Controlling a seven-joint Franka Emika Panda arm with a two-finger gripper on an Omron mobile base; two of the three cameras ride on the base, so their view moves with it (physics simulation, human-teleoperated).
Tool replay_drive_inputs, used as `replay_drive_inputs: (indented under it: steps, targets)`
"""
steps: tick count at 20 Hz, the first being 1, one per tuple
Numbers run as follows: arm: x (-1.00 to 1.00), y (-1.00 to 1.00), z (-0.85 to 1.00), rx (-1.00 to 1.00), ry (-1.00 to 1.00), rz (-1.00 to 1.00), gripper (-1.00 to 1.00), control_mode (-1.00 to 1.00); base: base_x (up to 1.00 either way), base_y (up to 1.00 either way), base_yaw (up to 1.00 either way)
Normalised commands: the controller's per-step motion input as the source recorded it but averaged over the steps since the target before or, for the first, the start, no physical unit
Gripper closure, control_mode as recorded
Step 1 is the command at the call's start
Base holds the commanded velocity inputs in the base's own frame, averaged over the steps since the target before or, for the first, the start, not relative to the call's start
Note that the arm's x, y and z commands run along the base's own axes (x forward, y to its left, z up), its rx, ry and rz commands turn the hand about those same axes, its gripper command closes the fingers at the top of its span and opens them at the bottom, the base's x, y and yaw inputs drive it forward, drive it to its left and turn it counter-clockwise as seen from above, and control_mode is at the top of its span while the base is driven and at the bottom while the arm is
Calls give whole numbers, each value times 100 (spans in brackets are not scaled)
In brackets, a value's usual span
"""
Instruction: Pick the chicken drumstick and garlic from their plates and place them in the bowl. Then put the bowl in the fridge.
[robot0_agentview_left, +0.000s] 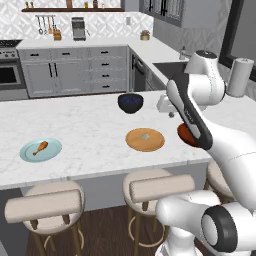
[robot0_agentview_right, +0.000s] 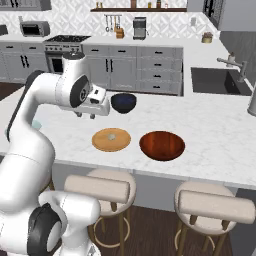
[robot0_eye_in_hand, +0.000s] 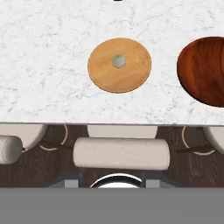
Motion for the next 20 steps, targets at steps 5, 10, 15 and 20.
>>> replay_drive_inputs:
  steps: [5,10,15,20]
  targets:
    - [76,-29,-33,-1,2,0,-100,-100,0,0,0]
    - [100,0,-86,-2,6,0,-100,-100,0,0,0]
    - [100,6,-90,0,19,0,-100,-100,0,0,0]
    - [66,8,-51,0,18,0,-100,-100,0,0,0]
